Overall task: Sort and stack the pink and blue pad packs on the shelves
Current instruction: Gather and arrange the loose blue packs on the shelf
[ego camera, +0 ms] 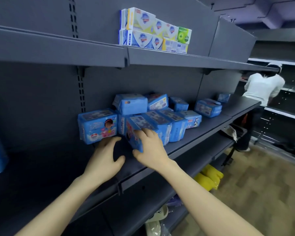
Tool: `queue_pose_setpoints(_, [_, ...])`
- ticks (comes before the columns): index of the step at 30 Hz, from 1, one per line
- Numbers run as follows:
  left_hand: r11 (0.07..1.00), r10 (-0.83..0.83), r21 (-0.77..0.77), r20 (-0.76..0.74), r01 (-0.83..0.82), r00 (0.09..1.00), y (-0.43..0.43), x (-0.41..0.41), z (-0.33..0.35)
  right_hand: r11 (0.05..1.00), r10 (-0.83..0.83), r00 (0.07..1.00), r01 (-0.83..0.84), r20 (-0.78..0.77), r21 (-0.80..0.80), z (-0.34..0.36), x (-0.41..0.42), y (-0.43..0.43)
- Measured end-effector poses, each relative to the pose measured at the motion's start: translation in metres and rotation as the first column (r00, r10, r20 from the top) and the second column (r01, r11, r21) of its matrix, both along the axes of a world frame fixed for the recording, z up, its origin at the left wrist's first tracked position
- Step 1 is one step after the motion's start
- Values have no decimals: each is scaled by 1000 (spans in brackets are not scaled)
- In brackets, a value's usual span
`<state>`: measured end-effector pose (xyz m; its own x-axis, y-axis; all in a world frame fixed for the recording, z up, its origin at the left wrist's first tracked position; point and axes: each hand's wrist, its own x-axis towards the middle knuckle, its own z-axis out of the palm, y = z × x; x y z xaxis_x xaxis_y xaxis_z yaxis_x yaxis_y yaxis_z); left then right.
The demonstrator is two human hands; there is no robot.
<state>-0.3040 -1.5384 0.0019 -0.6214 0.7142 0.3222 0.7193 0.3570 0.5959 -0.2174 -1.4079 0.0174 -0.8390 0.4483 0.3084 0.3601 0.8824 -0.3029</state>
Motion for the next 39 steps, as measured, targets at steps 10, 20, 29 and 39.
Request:
queue_pose_setpoints(10, [996,86,-20,19,-86,996,38,18,-8,988,-105,988,117,116,-98,-1,-5,56])
queue_pose_setpoints(20, [984,177,-32,-16,-178,984,41,20,-12,969,-155,984,170,91,-181,-11,-35,57])
queue_pose_setpoints(29, [974,226,-18,4,-226,974,42,25,-21,981,-142,989,147,50,-124,-20,-43,63])
queue_pose_setpoints(39, [962,272,-39,74,-269,960,48,28,-23,984,-52,997,43,-51,-170,-18,-31,69])
